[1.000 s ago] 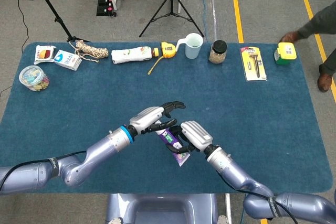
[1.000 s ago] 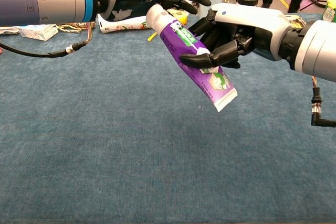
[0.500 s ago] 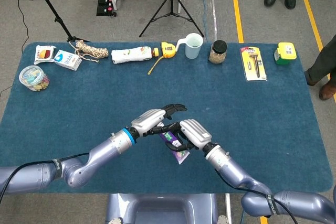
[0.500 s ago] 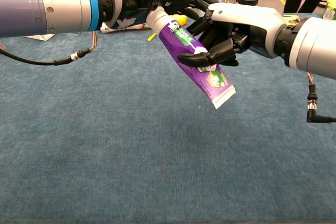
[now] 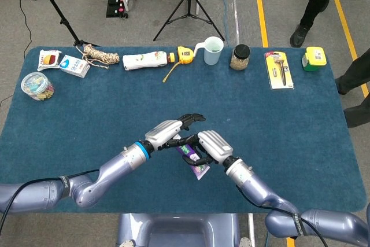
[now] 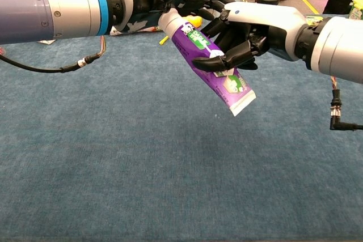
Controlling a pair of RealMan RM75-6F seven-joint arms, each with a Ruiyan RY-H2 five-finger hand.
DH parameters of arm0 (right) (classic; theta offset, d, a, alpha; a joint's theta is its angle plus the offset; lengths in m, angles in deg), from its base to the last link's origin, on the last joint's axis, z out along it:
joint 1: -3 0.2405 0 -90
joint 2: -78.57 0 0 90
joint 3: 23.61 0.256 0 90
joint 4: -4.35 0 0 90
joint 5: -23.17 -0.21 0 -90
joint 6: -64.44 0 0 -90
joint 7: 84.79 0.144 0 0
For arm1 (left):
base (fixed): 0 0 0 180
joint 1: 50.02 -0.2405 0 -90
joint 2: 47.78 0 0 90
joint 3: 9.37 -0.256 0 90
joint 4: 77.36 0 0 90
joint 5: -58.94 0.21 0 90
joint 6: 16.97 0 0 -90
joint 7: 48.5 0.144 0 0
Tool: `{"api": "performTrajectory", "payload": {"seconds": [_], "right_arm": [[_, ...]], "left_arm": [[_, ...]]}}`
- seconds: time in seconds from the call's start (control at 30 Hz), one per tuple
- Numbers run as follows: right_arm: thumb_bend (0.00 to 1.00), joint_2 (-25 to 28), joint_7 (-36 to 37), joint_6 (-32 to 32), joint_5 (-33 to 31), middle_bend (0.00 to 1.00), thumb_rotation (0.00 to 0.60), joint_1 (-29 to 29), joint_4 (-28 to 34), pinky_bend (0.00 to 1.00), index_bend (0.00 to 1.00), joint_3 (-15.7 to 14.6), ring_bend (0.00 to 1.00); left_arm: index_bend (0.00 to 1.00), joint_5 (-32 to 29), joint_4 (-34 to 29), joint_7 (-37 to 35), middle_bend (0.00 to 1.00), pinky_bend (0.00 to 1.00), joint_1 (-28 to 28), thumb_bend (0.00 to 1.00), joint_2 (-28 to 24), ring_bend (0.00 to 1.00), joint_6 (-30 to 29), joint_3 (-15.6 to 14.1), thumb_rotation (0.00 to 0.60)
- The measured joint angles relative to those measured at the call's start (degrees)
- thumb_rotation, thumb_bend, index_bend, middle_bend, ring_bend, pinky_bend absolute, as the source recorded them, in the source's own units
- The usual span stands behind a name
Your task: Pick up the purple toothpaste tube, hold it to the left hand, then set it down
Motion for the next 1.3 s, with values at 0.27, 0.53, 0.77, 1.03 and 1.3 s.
{"api": "performTrajectory", "payload": {"seconds": [0.27,0.53,0.77,1.03,1.3], "right_arm": [[0.55,0.3,-0.27,0.2,-0.91,0.82,0.479,0.22,-0.02,0.85,0.79,0.43,0.94],[0.55,0.39,-0.81,0.39,-1.48,0.82,0.479,0.4,-0.08,0.85,0.79,0.5,0.94],[0.55,0.26,-0.9,0.3,-1.84,0.82,0.48,0.49,-0.08,0.86,0.79,0.7,0.94],[0.55,0.28,-1.04,0.39,-2.7,0.82,0.48,0.52,-0.13,0.86,0.79,0.86,0.94],[0.55,0.41,0.31,0.8,-3.85,0.82,0.481,0.01,-0.6,0.86,0.79,0.69,0.94]], "left_arm": [[0.06,0.05,0.23,0.19,0.07,0.22,0.05,0.14,0.75,0.01,-0.71,-0.09,0.0],[0.06,-0.72,0.42,0.15,0.06,0.22,0.55,0.14,0.88,0.01,0.28,-0.19,0.0],[0.06,-1.59,0.35,-0.44,0.06,0.22,0.92,0.14,0.53,0.01,1.42,-0.1,0.0],[0.06,-1.68,0.43,-0.18,0.06,0.22,1.1,0.14,0.43,0.0,1.27,-0.07,0.0],[0.06,-1.76,0.28,-0.62,0.06,0.22,0.39,0.14,-1.23,0.0,-0.14,0.94,0.0]]}}
